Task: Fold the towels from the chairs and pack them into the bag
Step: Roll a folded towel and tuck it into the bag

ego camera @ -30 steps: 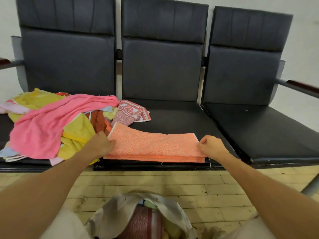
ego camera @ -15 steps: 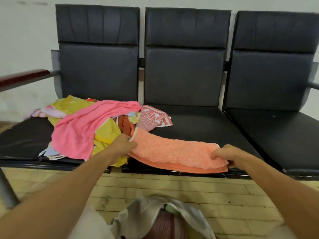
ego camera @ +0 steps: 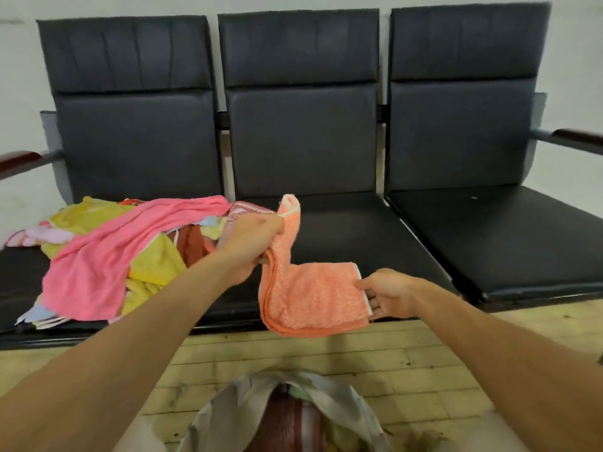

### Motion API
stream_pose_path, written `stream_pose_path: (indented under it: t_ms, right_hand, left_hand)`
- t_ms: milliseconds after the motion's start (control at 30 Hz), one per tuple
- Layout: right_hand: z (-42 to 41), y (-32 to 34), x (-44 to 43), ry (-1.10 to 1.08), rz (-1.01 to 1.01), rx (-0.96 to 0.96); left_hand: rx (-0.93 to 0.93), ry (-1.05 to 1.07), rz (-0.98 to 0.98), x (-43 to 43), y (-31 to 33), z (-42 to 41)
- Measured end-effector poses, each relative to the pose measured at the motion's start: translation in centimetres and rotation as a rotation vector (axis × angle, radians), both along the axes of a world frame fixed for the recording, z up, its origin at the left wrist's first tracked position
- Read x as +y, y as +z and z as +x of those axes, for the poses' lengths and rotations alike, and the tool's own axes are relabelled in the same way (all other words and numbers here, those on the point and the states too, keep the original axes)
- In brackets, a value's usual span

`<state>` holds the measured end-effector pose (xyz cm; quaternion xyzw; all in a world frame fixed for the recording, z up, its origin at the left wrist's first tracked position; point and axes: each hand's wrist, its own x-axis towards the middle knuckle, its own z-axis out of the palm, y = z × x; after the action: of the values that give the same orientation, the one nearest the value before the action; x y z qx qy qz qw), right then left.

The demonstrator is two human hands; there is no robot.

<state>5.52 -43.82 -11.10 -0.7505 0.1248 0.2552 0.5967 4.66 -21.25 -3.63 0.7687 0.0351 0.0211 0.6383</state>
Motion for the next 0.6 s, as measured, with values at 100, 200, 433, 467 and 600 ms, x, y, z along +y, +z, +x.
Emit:
stream_pose_path:
  t_ms: [100,200,433,467,600]
  right_hand:
    - [0.0,-0.4,-0.3,-0.015,0.061,0.011]
    - [0.2,-0.3,-0.4,-0.047,0.163,-0.001]
    - [0.6,-0.5,1.1,-0.034,0.071,-0.055]
    - [0.7,-0.5,1.3,-0.023,0.043,-0.077]
    - [0.4,0.0,3.0,0.131,-0.298,-0.335]
  left_hand:
    - [-0.025,-0.095,0.175,-3.7,-2.8,0.7]
    - [0.016,-0.16,0.334,-6.3,-6.1,0.6]
    - [0.308,-0.308,-0.039,-6.7,-7.9,-1.3]
    - [0.294,-0.327,-0.031,-6.1,-7.5,-1.6]
    - [0.178,-0.333,0.255,-2.3,-6.3,-2.1]
